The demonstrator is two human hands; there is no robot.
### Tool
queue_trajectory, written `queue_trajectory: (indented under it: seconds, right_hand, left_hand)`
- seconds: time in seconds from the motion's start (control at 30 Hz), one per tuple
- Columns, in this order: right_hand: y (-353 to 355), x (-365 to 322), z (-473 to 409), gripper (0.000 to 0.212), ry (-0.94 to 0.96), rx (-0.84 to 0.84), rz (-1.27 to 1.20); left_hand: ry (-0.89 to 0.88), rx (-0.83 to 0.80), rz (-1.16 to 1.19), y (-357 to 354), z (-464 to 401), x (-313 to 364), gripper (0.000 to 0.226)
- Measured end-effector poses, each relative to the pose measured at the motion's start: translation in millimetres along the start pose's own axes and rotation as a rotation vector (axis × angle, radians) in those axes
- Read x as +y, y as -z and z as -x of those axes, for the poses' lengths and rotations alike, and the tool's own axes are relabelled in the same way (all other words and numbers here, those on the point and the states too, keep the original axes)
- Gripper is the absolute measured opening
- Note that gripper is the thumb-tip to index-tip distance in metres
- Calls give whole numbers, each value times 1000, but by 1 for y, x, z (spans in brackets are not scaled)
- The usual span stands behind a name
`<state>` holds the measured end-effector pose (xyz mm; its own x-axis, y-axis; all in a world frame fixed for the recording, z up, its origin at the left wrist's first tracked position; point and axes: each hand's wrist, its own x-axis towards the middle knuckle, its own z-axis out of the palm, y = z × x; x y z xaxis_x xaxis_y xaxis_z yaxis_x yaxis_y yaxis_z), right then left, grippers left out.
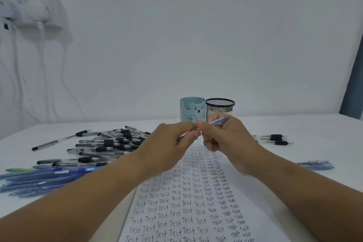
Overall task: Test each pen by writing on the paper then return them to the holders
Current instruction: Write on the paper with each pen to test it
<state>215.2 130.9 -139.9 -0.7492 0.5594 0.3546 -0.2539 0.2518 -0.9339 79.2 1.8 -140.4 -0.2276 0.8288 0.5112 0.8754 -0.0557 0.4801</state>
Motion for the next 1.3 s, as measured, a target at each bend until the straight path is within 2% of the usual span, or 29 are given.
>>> queue_trajectory:
  seconds: [0.1, 0.17, 0.23, 0.3, 0.47, 0.53, 0.57, 0.7, 0.87, 1.07, 1.3]
  right_hand:
    - [0, -2, -3, 24, -72, 26, -54]
    - [1, -6, -8, 21, -103, 138, -154]
    - [9, -11, -13, 21, -93, 256, -223]
    - [19, -13, -15, 17, -83, 296, -191]
    - [26, -2, -20, 11, -175, 239, -5]
    - [26, 7, -24, 26, -190, 271, 94]
    - [26, 10, -26, 25, -209, 266, 120]
    - [27, 15, -28, 13, -293, 161, 221]
    - [29, 20, -31, 35, -238, 181, 414]
    - [31, 24, -32, 31, -185, 148, 582]
    - [33, 29, -35, 31, -182, 118, 622]
  left_hand:
    - [40, -13, 81, -3, 3, 5, 22]
    - [106, -46, 91, -3, 1, 6, 33]
    - [165, -89, -25, 0, 4, 4, 52]
    - [197, -130, -206, 6, 9, 0, 56]
    - [161, -236, -517, 15, 16, -7, 59]
    - [146, -265, -579, 15, 17, -6, 62]
    - [147, -269, -594, 14, 16, -6, 63]
    - [139, -259, -614, 10, 16, -9, 65]
    - [156, -237, -609, 5, 16, -11, 59]
    - [159, -219, -613, 3, 17, -12, 56]
    - [170, -232, -625, 3, 16, -9, 52]
